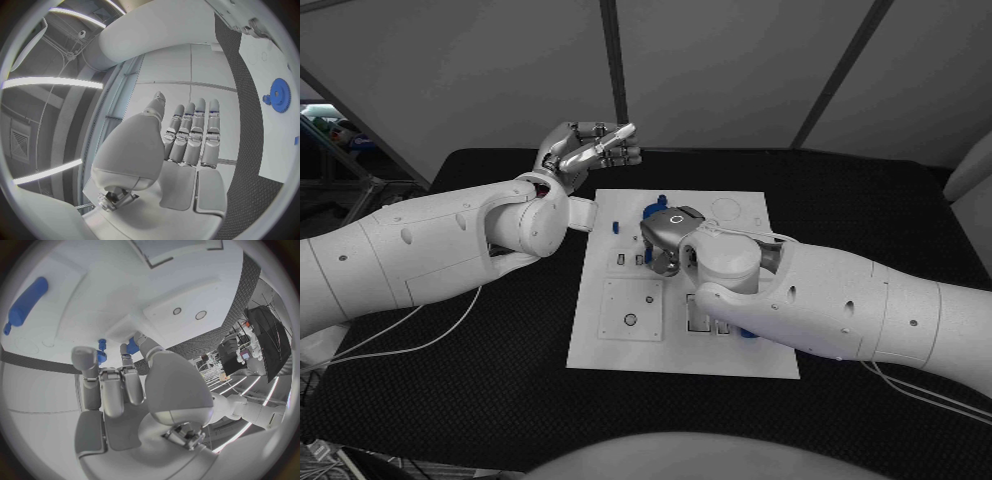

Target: Assemble the parts on the task board

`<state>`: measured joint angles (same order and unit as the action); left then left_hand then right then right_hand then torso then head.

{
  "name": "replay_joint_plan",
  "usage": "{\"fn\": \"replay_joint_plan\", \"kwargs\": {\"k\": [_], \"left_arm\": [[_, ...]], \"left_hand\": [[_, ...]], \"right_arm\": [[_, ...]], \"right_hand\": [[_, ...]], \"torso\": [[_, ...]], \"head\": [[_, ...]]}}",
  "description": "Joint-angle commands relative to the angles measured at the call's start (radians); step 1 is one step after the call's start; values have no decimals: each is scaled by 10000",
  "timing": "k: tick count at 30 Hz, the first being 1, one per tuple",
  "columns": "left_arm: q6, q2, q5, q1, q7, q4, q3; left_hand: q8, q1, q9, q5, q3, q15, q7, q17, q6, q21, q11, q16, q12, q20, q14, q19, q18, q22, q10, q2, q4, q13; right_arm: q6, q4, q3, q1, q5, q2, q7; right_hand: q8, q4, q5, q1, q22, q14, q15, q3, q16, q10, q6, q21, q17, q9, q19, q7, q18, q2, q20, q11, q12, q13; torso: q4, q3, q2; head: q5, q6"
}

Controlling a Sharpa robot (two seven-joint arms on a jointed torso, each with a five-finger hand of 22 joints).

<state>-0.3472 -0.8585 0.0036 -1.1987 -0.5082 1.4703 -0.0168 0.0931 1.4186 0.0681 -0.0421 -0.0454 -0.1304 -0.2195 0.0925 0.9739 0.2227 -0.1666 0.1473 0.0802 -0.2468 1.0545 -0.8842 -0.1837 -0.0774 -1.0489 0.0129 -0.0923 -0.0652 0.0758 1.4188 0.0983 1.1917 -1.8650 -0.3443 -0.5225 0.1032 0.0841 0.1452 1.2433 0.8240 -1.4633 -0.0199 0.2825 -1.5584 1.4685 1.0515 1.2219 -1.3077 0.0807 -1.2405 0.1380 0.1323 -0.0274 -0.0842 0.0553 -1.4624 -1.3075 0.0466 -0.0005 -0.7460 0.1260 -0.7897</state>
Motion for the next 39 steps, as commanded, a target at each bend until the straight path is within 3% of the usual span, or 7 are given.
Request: {"fn": "replay_joint_plan", "kwargs": {"k": [1,39], "left_arm": [[97,11,-16,-10,-15,9,-9],[101,9,-16,-8,-16,-2,-9]], "left_hand": [[-29,-6,-17,-48,-7,-12,24,-11,74,-38,-26,-48,-64,4,79,-55,0,11,-65,-108,55,3],[-40,-5,-17,-49,-5,-13,21,-11,74,-44,-28,-56,-75,4,84,-60,0,15,-64,-114,66,4]], "right_arm": [[-133,-8,40,-37,62,-2,22],[-184,117,40,-38,-52,-22,-172]], "right_hand": [[-41,-67,19,-79,-17,-974,0,-3,33,-4,-87,-62,-2237,-13,91,12,-21,-39,-15,-5,56,-1134],[-27,-87,42,-91,-21,-983,24,81,21,16,-40,-84,-2273,3,81,6,-18,-5,-51,3,38,-1164]], "torso": [[0,-2,0],[0,0,1]], "head": [[-3,-5],[10,-60]]}}
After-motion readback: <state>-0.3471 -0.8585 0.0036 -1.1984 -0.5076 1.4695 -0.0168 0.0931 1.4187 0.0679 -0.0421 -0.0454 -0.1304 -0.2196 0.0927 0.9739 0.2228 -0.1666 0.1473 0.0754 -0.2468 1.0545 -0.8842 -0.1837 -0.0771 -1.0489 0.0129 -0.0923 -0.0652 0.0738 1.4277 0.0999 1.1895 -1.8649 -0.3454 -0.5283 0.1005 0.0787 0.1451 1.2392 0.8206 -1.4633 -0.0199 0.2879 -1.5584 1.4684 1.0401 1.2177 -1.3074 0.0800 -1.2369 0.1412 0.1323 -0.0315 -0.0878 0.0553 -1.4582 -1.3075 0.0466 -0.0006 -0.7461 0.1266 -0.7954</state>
